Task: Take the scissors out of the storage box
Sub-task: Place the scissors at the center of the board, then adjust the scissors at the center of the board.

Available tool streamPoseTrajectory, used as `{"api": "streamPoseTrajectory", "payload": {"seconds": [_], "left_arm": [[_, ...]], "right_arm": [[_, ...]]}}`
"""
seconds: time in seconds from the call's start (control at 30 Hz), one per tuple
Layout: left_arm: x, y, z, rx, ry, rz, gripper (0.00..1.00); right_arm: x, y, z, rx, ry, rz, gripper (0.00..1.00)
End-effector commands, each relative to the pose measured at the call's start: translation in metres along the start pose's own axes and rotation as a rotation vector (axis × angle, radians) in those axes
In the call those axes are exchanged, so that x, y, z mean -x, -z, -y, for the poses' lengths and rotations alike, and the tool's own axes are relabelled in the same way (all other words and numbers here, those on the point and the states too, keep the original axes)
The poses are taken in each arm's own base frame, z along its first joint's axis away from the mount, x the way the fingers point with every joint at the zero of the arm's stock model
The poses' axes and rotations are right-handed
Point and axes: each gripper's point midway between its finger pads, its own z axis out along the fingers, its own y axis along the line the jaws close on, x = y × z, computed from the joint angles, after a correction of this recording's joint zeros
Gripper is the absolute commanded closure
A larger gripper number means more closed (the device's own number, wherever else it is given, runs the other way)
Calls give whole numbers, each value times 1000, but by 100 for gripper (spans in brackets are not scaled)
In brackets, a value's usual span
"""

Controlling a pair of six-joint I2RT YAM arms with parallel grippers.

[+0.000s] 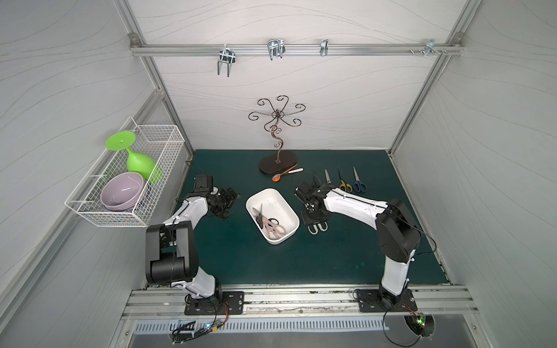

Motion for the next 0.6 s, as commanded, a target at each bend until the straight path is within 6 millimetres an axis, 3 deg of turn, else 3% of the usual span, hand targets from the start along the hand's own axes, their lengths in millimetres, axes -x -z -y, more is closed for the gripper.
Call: {"api": "streamPoseTrajectory", "payload": {"seconds": [0.0,0.3,0.57], "left_arm": [[5,2,6,-24,-10,21,9],[5,2,4,-17,-15,25,9],[6,1,2,-5,-13,26,9]], "right_arm": [[7,10,11,79,35,-14,59],[8,-23,45,67,146,-58,64],[-9,-49,51,52,160,-97,63]]}}
